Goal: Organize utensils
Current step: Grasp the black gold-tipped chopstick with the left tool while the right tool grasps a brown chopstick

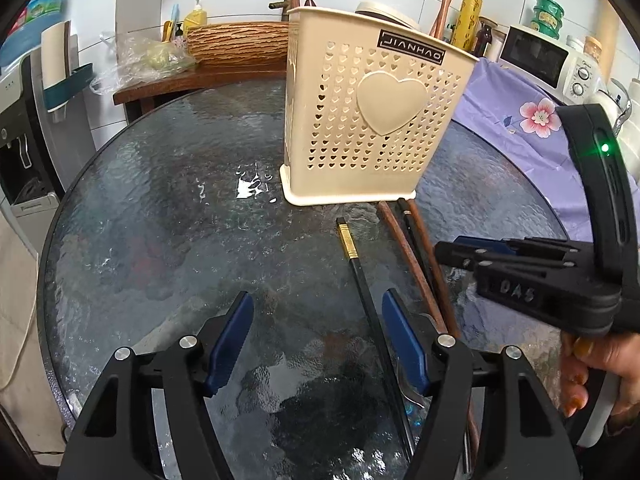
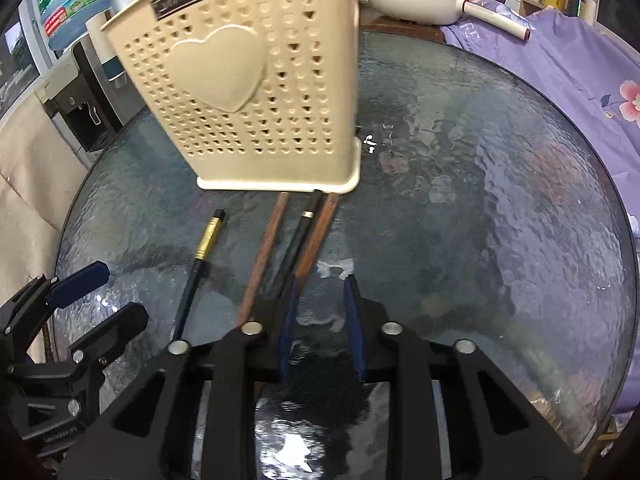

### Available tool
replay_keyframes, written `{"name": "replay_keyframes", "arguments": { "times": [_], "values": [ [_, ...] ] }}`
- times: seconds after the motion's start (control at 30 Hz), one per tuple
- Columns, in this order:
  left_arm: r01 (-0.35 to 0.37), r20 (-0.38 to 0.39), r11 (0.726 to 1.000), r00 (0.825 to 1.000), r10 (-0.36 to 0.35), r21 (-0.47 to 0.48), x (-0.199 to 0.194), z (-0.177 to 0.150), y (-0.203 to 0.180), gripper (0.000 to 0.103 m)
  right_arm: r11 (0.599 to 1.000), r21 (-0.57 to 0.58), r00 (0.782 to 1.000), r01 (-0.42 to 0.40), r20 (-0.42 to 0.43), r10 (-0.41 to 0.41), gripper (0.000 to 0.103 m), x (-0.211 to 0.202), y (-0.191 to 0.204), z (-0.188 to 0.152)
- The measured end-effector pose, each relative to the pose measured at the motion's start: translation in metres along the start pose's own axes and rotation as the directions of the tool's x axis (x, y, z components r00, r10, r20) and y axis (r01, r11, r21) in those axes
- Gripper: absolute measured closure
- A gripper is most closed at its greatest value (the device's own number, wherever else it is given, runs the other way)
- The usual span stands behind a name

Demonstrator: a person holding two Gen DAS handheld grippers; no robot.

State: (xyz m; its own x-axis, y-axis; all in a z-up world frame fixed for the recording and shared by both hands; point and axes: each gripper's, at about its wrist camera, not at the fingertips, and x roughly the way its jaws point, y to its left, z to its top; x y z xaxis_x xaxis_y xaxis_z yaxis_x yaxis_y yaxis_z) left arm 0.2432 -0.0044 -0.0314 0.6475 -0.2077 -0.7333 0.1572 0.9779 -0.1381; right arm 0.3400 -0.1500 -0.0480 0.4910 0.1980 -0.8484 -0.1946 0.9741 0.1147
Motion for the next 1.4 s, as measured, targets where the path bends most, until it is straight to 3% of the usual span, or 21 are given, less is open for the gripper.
{"name": "replay_keyframes", "arguments": {
  "times": [0.07, 0.2, 0.37, 0.63, 0.8, 0.93, 1.2, 1.4],
  "values": [
    [-0.002, -0.008, 1.000, 1.000, 0.002, 0.000, 0.003, 0.001, 0.000, 0.041, 1.000, 0.002, 1.000, 0.021, -0.002, -0.021, 0.086, 0.003, -0.009, 0.002],
    [0.007, -0.020, 1.000, 1.000, -0.007, -0.002, 0.011, 0.010, 0.002, 0.044, 0.989, 0.102, 0.994, -0.106, -0.009, 0.107, 0.086, 0.004, -0.029, 0.008],
    [0.002, -0.014, 1.000, 1.000, -0.002, -0.005, 0.012, 0.015, 0.002, 0.044, 0.979, 0.128, 0.987, -0.159, 0.001, 0.160, 0.086, 0.006, -0.032, 0.011],
    [-0.002, -0.030, 1.000, 1.000, 0.002, 0.011, 0.017, 0.014, 0.001, 0.044, 1.000, 0.019, 1.000, -0.018, -0.015, 0.018, 0.085, 0.004, -0.018, 0.006],
    [0.011, -0.041, 1.000, 0.999, -0.010, 0.013, 0.021, 0.018, 0.001, 0.044, 0.983, 0.133, 0.990, -0.123, -0.048, 0.131, 0.085, 0.013, -0.043, 0.014],
    [0.008, -0.041, 1.000, 0.999, -0.007, 0.024, 0.022, 0.023, -0.001, 0.045, 0.979, 0.160, 0.992, -0.123, -0.022, 0.128, 0.085, 0.012, -0.048, 0.017],
    [0.027, -0.075, 0.998, 0.997, -0.023, 0.053, 0.032, 0.025, -0.012, 0.056, 0.997, 0.070, 0.999, -0.032, -0.037, 0.034, 0.085, 0.018, -0.028, 0.018],
    [0.007, -0.112, 0.996, 0.994, 0.003, 0.094, 0.044, 0.026, -0.022, 0.063, 0.999, 0.035, 0.999, 0.019, -0.044, -0.017, 0.085, 0.023, -0.028, 0.027]
  ]
}}
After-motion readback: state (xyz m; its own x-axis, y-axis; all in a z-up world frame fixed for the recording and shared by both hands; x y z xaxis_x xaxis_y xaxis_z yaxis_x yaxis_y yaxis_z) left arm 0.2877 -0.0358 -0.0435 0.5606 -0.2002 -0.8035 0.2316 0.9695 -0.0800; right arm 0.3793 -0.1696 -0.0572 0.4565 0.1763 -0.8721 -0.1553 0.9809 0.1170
